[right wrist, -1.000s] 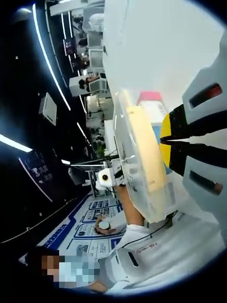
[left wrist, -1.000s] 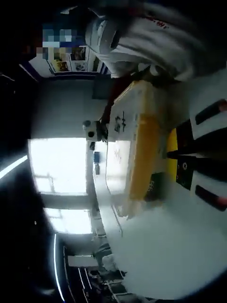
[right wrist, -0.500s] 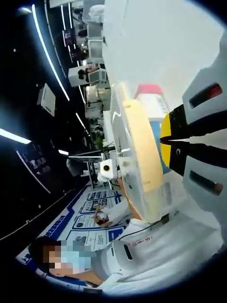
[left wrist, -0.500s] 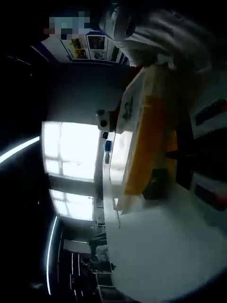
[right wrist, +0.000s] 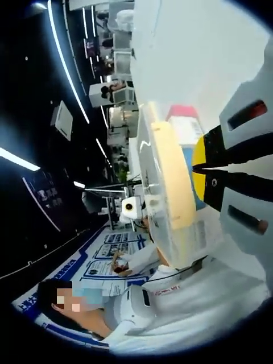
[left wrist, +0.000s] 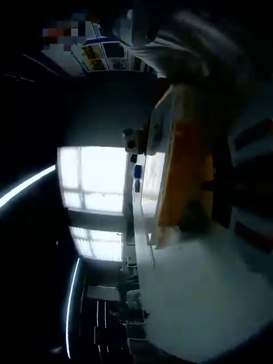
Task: Arrange the small medicine boxes into an aligned row inside the storage area until every box is upright, visible, and separated from the surrounding clutter.
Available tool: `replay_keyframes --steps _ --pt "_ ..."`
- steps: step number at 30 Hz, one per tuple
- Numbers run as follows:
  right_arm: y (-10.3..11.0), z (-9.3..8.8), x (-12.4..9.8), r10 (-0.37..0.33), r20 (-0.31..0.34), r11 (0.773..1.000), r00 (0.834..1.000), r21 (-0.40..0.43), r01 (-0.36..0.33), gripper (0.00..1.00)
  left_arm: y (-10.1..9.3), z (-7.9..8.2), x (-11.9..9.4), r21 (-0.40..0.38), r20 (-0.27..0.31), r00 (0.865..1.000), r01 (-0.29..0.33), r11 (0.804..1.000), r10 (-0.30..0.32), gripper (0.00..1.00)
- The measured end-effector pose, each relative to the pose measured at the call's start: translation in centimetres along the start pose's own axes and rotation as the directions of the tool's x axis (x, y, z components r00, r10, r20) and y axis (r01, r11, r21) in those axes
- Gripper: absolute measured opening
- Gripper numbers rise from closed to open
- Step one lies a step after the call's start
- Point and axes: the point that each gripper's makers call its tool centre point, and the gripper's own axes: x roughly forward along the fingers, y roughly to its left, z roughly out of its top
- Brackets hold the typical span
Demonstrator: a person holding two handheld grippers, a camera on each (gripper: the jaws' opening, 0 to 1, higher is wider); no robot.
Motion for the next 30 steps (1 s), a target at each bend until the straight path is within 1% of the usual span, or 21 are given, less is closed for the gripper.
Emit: replay_keyframes --steps 1,2,3,4,5,6,7,9,11,12,13,15,17,19,21,22,23,25,27,29,30 --pt "0.1 -0.4 -0.1 0.000 -0.028 1.000 1.000 -0.008 -0.001 0.00 0.0 0.1 -0.3 0.006 0.010 1.000 0.004 1.000 -0.004 0.00" --pt "0.1 -0.6 -0.1 -0.003 -0.051 1.000 0.999 -0.023 0.002 0.00 0.1 0.2 -0.5 0.007 0.010 1.000 0.003 1.000 -0.003 0.04" --pt "0.4 -0.7 0.0 0.011 -0.072 0.999 0.997 -0.044 -0.014 0.00 0.2 0.2 -0.7 0.005 0.005 1.000 0.000 1.000 0.000 0.10" --pt "0.6 -0.7 0.0 0.019 -0.080 0.999 0.997 -0.050 -0.023 0.00 0.2 0.1 -0.8 0.005 0.003 1.000 -0.002 1.000 0.002 0.12" --pt "0.9 -0.5 0.0 0.035 -0.099 0.996 0.994 -0.078 -0.043 0.00 0.3 0.2 -1.0 0.012 -0.003 1.000 -0.007 1.000 0.007 0.12" --pt "0.8 -0.2 -0.1 0.037 -0.119 0.994 0.992 -0.101 -0.049 0.00 0.2 0.1 -1.2 0.035 -0.020 1.000 0.004 0.999 -0.003 0.12" --pt "1.0 0.0 -0.1 0.059 -0.136 0.991 0.989 -0.108 -0.074 0.00 0.2 0.1 -1.2 0.039 -0.020 1.000 0.004 0.999 -0.003 0.14" --pt "1.4 -0.1 0.0 0.131 -0.153 0.987 0.980 -0.070 -0.143 0.00 0.2 0.2 -1.1 0.065 -0.021 1.000 0.016 0.998 -0.014 0.18" --pt "0.5 -0.2 0.4 0.123 -0.138 0.989 0.983 -0.069 -0.133 0.00 0.5 0.4 -0.9 0.075 -0.014 1.000 0.017 0.997 -0.016 0.18" --pt "0.3 -0.2 0.6 0.121 -0.126 0.990 0.985 -0.062 -0.129 0.00 0.4 0.4 -0.9 0.093 -0.020 0.999 0.029 0.995 -0.027 0.19" --pt "0.2 -0.5 0.9 0.129 -0.123 0.991 0.984 -0.031 -0.134 0.00 0.4 0.5 -0.9 0.101 -0.019 0.999 0.040 0.994 -0.038 0.19" --pt "0.0 -1.2 1.1 0.127 -0.126 0.991 0.984 -0.029 -0.132 0.00 0.7 0.7 -0.7 0.104 -0.018 0.999 0.038 0.994 -0.036 0.16" --pt "0.0 -1.7 1.2 0.113 -0.137 0.992 0.984 -0.040 -0.119 0.00 0.7 0.9 -0.5 0.116 -0.019 0.998 0.058 0.992 -0.056 0.11" --pt "0.3 -1.6 1.1 0.109 -0.136 0.991 0.985 -0.066 -0.119 0.00 0.7 1.3 -0.1 0.101 -0.005 0.997 0.073 0.992 -0.073 0.10" --pt "0.4 -1.5 1.1 0.111 -0.129 0.990 0.985 -0.068 -0.121 0.00 0.9 1.0 0.2 0.112 -0.023 0.998 0.068 0.991 -0.066 0.08" --pt "0.5 -1.3 1.0 0.111 -0.124 0.990 0.986 -0.071 -0.121 0.00 1.2 0.6 0.3 0.127 -0.049 0.997 0.061 0.990 -0.055 0.07" --pt "0.5 -1.2 1.0 0.112 -0.118 0.990 0.987 -0.073 -0.121 0.00 1.1 0.5 0.4 0.127 -0.052 0.997 0.066 0.990 -0.059 0.07" --pt "0.4 -1.1 0.9 0.107 -0.121 0.988 0.987 -0.099 -0.119 0.00 0.8 0.6 0.6 0.111 -0.051 0.996 0.080 0.991 -0.075 0.06" --pt "0.3 -1.0 0.9 0.106 -0.122 0.987 0.987 -0.105 -0.119 0.00 0.6 1.1 0.7 0.117 -0.037 0.995 0.092 0.989 -0.089 0.03" --pt "0.3 -1.0 0.8 0.105 -0.121 0.987 0.987 -0.105 -0.118 0.00 0.4 1.0 0.9 0.114 -0.049 0.993 0.108 0.988 -0.103 0.01" --pt "0.3 -1.0 0.8 0.106 -0.118 0.987 0.987 -0.104 -0.119 0.00 0.2 0.6 1.4 0.130 -0.078 0.991 0.122 0.984 -0.112 0.00"
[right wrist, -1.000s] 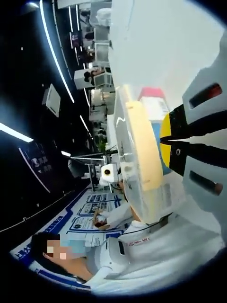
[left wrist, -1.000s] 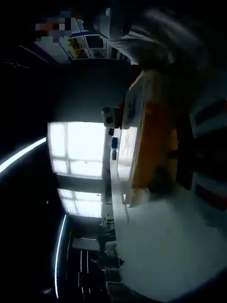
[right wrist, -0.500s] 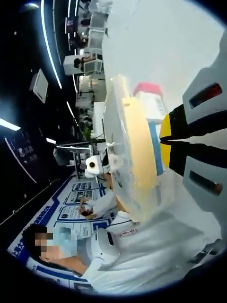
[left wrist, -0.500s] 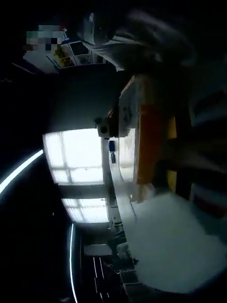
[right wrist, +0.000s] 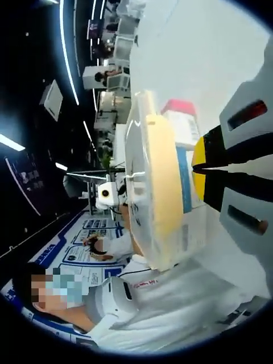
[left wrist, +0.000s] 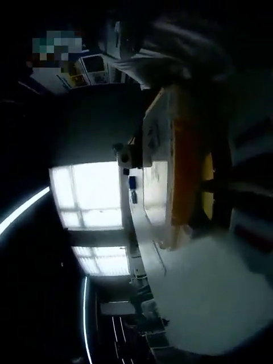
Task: Arrange the small medicine boxes into an aligned row inside the storage area until every box is upright, visible, and separated from the surrounding clutter.
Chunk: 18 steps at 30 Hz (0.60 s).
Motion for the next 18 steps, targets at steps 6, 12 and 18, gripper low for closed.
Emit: replay_keyframes --steps 6,12,18 --pt "-0.1 0.3 -0.2 -0.006 0.011 1.000 1.000 -0.023 0.006 0.00 -0.5 -0.2 0.8 0.014 -0.027 0.999 0.034 0.999 -0.033 0.00" --pt "0.0 0.3 -0.1 -0.005 0.017 1.000 1.000 -0.009 0.005 0.00 0.6 0.0 -0.5 -0.008 -0.003 1.000 -0.006 1.000 0.006 0.00" --pt "-0.2 0.3 -0.2 -0.003 0.027 1.000 1.000 0.005 0.003 0.00 0.1 1.1 -0.1 -0.006 0.028 1.000 0.010 1.000 -0.010 0.00"
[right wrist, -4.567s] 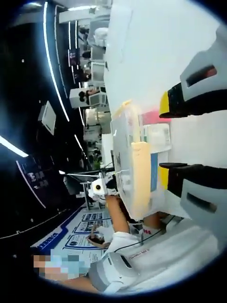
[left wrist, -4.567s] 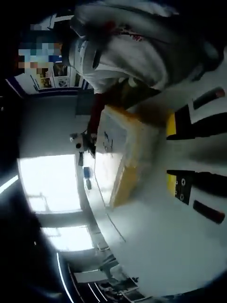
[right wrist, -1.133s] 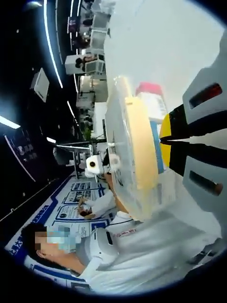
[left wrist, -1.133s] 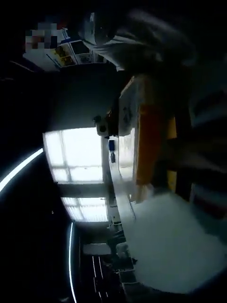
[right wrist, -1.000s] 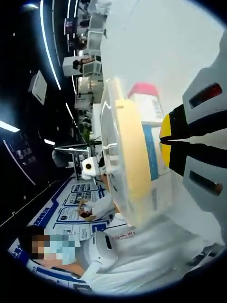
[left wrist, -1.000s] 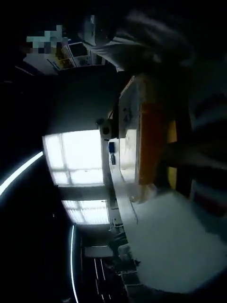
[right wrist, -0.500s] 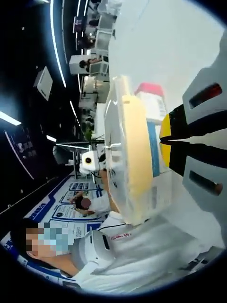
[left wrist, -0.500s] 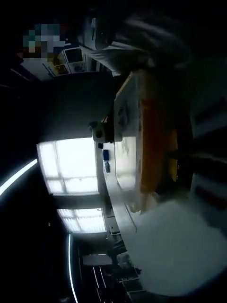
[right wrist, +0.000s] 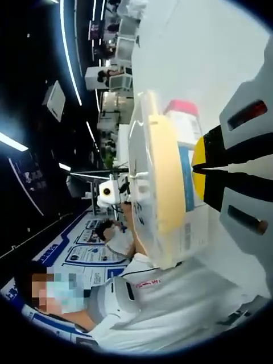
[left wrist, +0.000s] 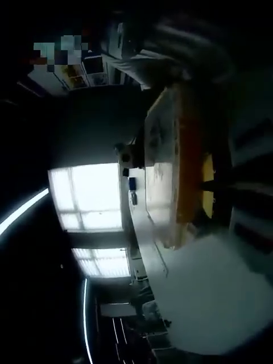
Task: Arrange the small medicine boxes into an aligned row inside the storage area until every box is upright, visible, and separated from the surrounding clutter.
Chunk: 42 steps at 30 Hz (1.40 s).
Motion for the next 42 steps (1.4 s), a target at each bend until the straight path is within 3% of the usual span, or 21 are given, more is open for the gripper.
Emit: replay_keyframes --steps 21,30,42 --pt "0.34 0.54 0.35 0.003 0.012 1.000 1.000 -0.007 -0.003 0.00 -0.12 -0.18 -0.01 -0.039 -0.010 1.000 -0.008 0.999 0.007 0.00" --pt "0.13 0.54 0.29 -0.002 0.004 1.000 1.000 -0.009 0.002 0.00 -0.08 -0.26 -0.04 -0.081 0.020 1.000 -0.022 0.996 0.024 0.00" --pt "0.45 0.56 0.53 0.001 0.001 1.000 1.000 -0.022 -0.001 0.00 -0.11 -0.24 0.00 -0.065 -0.004 1.000 -0.020 0.998 0.020 0.00"
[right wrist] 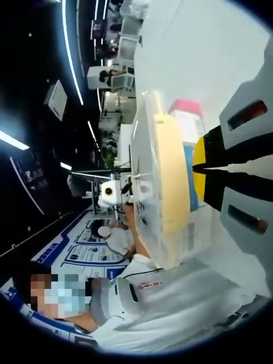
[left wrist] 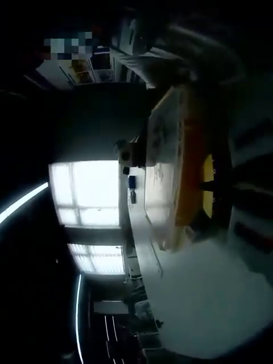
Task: Arrange the small medicine boxes into an aligned row inside the storage area until every box is upright, visible, and separated from the surrounding clutter.
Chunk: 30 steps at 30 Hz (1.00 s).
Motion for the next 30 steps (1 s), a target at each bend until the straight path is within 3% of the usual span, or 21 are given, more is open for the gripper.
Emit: replay_keyframes --steps 9,11,13,19,25,28,30 --pt "0.4 0.1 0.2 0.002 -0.014 1.000 1.000 -0.027 -0.003 0.00 0.0 -0.1 0.6 -0.008 0.021 1.000 0.019 1.000 -0.019 0.00" --pt "0.3 0.1 0.1 -0.001 -0.012 1.000 1.000 -0.022 0.001 0.00 -0.1 -0.7 0.1 0.013 -0.020 0.999 0.031 0.999 -0.031 0.00" --pt "0.2 0.1 0.0 -0.001 -0.011 1.000 1.000 -0.017 0.001 0.00 0.1 -0.7 0.2 0.026 -0.026 0.999 0.025 0.999 -0.024 0.00" --pt "0.1 0.1 0.0 -0.003 -0.002 1.000 1.000 0.012 0.003 0.00 0.3 -0.9 0.0 -0.006 -0.005 1.000 0.027 1.000 -0.027 0.00" --pt "0.0 0.0 -0.3 -0.009 0.005 1.000 1.000 -0.005 0.009 0.00 0.3 -0.7 -0.2 0.019 0.023 1.000 0.005 1.000 -0.006 0.00" --pt "-1.2 0.2 -1.7 -0.065 0.003 0.998 0.998 -0.008 0.065 0.00 0.2 -1.1 -0.5 0.001 0.014 1.000 0.004 1.000 -0.004 0.00" --pt "-1.7 1.2 -2.8 -0.094 0.043 0.996 0.995 0.014 0.093 0.00 0.0 -1.4 -0.5 0.002 0.002 1.000 0.007 1.000 -0.007 0.00"
